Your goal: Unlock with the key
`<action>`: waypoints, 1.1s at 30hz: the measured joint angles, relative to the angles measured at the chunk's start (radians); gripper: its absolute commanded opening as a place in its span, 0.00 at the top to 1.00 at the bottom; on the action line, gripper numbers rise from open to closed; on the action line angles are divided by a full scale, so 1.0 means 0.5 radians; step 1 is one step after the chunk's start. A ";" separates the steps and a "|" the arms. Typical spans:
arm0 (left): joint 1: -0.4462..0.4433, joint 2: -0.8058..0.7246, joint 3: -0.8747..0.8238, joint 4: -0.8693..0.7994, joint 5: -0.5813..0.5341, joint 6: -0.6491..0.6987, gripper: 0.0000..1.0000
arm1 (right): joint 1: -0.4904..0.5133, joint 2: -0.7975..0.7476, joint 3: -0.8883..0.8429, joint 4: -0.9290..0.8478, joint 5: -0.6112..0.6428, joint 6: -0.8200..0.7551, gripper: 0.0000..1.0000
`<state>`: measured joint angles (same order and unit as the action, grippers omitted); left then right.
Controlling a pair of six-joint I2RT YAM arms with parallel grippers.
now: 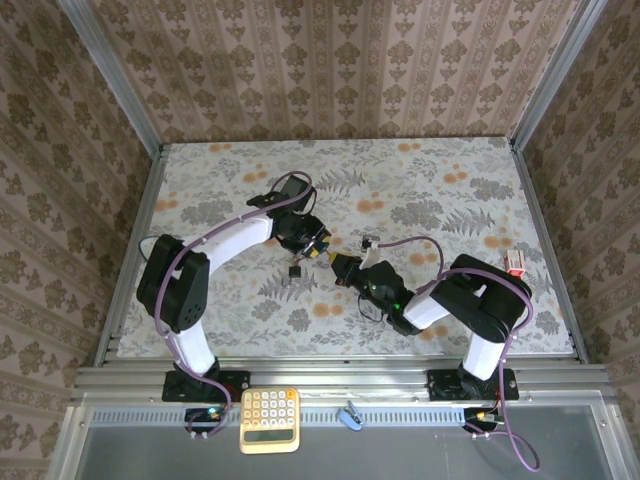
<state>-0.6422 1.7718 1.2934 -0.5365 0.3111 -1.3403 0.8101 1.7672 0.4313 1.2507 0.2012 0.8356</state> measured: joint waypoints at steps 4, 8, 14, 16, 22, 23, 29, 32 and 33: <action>0.000 0.000 -0.008 0.021 0.001 -0.008 0.68 | -0.017 0.000 0.000 0.004 -0.013 -0.001 1.00; -0.003 -0.001 -0.008 0.024 -0.002 -0.010 0.68 | -0.018 0.000 0.001 0.002 -0.014 -0.006 1.00; -0.007 -0.005 -0.008 0.023 -0.027 -0.018 0.68 | -0.018 0.000 0.024 -0.026 -0.014 0.010 1.00; -0.009 -0.014 -0.008 0.022 -0.047 -0.024 0.68 | -0.018 0.000 0.034 -0.040 -0.013 0.024 1.00; -0.016 -0.027 -0.008 0.038 -0.082 -0.044 0.69 | -0.045 -0.002 0.052 -0.042 -0.042 0.144 1.00; -0.018 -0.027 -0.008 0.041 -0.088 -0.045 0.69 | -0.047 -0.002 0.053 -0.043 -0.043 0.164 1.00; -0.026 -0.027 -0.008 0.049 -0.108 -0.060 0.69 | -0.069 -0.002 0.055 -0.047 -0.067 0.261 1.00; -0.026 -0.027 -0.008 0.051 -0.110 -0.060 0.69 | -0.072 -0.002 0.056 -0.050 -0.074 0.291 1.00; -0.027 -0.028 -0.008 0.052 -0.113 -0.060 0.69 | -0.072 -0.002 0.056 -0.050 -0.075 0.301 1.00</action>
<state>-0.6556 1.7576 1.2896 -0.5106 0.2546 -1.3705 0.7738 1.7664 0.4595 1.2259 0.1638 0.9859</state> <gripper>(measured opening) 0.334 0.066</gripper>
